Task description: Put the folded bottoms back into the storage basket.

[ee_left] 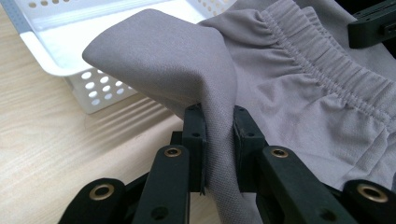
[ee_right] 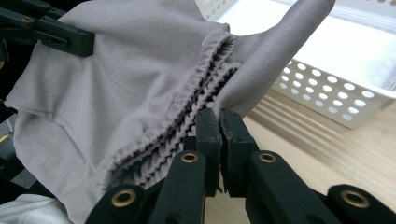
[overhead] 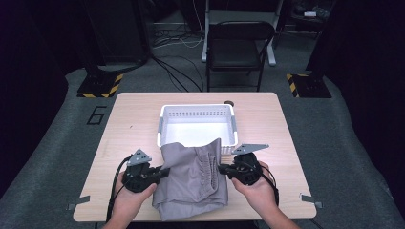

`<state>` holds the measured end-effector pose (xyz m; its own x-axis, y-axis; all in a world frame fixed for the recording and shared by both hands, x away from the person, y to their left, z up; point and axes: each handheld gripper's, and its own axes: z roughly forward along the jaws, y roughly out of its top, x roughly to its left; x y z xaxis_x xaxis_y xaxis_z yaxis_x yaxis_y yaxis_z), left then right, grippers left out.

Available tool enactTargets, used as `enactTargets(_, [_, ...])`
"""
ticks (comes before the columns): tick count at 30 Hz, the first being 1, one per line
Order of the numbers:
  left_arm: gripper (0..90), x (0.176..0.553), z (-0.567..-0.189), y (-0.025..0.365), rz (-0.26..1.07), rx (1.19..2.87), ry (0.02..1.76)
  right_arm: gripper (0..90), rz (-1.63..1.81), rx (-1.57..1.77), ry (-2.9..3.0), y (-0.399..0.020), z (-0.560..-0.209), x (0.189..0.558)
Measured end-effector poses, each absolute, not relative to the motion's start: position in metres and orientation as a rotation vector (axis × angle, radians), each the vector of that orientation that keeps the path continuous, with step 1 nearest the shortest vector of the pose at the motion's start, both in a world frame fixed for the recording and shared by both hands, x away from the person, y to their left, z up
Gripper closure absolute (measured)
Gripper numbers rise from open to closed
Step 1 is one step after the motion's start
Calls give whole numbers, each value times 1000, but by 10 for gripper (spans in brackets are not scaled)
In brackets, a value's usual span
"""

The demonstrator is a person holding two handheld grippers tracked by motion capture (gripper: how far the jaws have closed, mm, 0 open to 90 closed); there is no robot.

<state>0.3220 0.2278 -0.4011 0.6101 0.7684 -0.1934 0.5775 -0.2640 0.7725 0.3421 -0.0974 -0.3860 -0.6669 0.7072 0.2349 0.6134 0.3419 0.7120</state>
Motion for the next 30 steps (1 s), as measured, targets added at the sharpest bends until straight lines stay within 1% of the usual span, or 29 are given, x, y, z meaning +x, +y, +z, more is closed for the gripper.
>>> enactTargets(17, [788, 328, -385, 227, 277, 1976, 1051, 873, 1246, 1180, 2479, -97, -370, 349])
enactTargets(18, [788, 328, -383, 227, 258, 1976, 1054, 873, 1237, 1187, 2480, -97, -369, 348])
enactTargets(19, [788, 329, -382, 228, 275, 1981, 1048, 873, 1242, 1169, 2478, -98, -368, 349])
enactTargets(30, [788, 334, -370, 227, 293, 1975, 1031, 873, 1234, 1152, 2466, -98, -356, 354])
